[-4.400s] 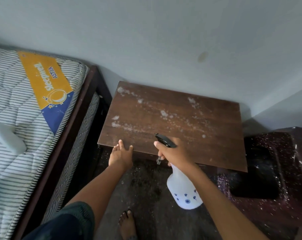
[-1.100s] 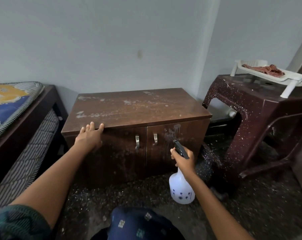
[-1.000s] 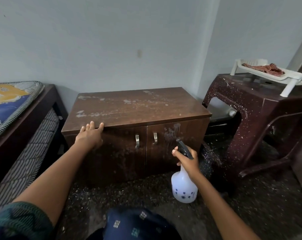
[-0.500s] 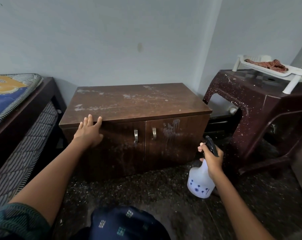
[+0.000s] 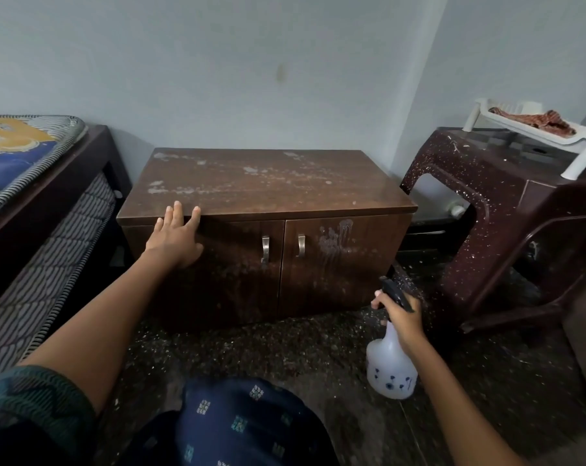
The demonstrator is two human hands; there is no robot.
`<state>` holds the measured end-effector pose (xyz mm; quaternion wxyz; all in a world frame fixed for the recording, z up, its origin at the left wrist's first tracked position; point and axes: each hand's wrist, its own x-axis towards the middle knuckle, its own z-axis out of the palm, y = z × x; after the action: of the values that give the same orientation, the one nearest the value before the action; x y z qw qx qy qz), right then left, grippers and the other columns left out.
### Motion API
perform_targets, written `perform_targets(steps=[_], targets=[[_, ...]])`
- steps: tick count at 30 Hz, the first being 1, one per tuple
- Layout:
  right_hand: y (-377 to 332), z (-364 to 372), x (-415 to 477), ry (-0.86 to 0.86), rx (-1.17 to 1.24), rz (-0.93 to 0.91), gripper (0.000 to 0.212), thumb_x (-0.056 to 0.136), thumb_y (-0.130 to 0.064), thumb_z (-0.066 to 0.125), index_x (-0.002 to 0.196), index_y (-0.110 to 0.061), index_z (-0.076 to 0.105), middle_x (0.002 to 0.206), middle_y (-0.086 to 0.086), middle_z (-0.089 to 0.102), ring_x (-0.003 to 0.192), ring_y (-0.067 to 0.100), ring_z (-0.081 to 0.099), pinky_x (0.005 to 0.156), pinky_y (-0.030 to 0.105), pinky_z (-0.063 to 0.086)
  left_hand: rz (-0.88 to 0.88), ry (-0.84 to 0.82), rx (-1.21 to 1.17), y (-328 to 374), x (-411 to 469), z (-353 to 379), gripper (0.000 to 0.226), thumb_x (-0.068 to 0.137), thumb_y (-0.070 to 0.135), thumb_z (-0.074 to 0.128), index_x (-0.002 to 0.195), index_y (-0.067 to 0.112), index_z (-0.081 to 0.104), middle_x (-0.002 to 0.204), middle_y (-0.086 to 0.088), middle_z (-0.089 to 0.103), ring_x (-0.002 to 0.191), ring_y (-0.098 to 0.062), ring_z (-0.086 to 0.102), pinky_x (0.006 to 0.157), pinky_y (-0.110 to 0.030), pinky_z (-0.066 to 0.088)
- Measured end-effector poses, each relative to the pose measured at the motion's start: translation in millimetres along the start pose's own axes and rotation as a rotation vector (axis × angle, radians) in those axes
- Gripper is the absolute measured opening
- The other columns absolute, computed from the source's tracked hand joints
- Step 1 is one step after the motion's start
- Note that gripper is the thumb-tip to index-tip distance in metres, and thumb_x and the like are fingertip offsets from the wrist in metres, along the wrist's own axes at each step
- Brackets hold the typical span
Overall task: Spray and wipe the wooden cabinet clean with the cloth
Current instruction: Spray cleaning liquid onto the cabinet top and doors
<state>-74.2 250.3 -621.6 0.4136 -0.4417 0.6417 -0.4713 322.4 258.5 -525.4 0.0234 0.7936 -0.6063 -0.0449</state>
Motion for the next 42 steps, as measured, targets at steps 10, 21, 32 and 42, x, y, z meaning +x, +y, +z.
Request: perform_targets(steps=[10, 21, 32, 42], targets=[[-4.9, 39.9, -17.1, -0.189, -0.059, -0.033, 0.013, 0.080, -0.002, 0.060, 0.071, -0.009, 0.065, 0.071, 0.008, 0.067, 0.066, 0.012, 0.061, 0.049, 0.024, 0.042, -0.004, 0.264, -0.282, 48.6, -33.1, 26.6, 0.072, 0.089, 0.019, 0.055, 0.152, 0.023, 0.020, 0.160, -0.015, 0.001, 0.147, -0.032, -0.005, 0.116, -0.055, 0.003], [3.6, 58.1, -12.4, -0.137, -0.078, -0.038, 0.019, 0.084, -0.004, 0.062, 0.065, -0.002, 0.062, 0.056, 0.011, 0.060, 0.053, 0.021, 0.057, 0.056, 0.026, 0.046, -0.081, -0.178, -0.767, 142.4, -85.9, 70.3, 0.027, 0.094, 0.024, 0.047, 0.112, 0.020, 0.067, 0.107, -0.002, 0.066, 0.100, -0.027, 0.062, 0.084, -0.037, 0.052], [22.6, 5.6, 20.8, 0.192, -0.088, 0.097, 0.023, 0.083, -0.020, 0.065, 0.064, -0.007, 0.065, 0.061, 0.007, 0.064, 0.066, 0.026, 0.063, 0.073, 0.039, 0.052, 0.014, -0.162, -0.548, 158.9, -84.5, 74.7, 0.029, 0.094, 0.021, 0.044, 0.111, 0.019, 0.067, 0.111, -0.006, 0.067, 0.102, -0.028, 0.062, 0.080, -0.034, 0.049], [34.6, 6.7, 14.9, 0.111, -0.215, 0.069, 0.020, 0.086, -0.016, 0.062, 0.076, 0.000, 0.069, 0.065, 0.006, 0.066, 0.067, 0.020, 0.062, 0.076, 0.033, 0.048, -0.029, -0.198, -0.505, 147.9, -83.0, 81.2, 0.028, 0.095, 0.022, 0.045, 0.112, 0.015, 0.066, 0.111, -0.007, 0.067, 0.101, -0.028, 0.062, 0.080, -0.034, 0.049]])
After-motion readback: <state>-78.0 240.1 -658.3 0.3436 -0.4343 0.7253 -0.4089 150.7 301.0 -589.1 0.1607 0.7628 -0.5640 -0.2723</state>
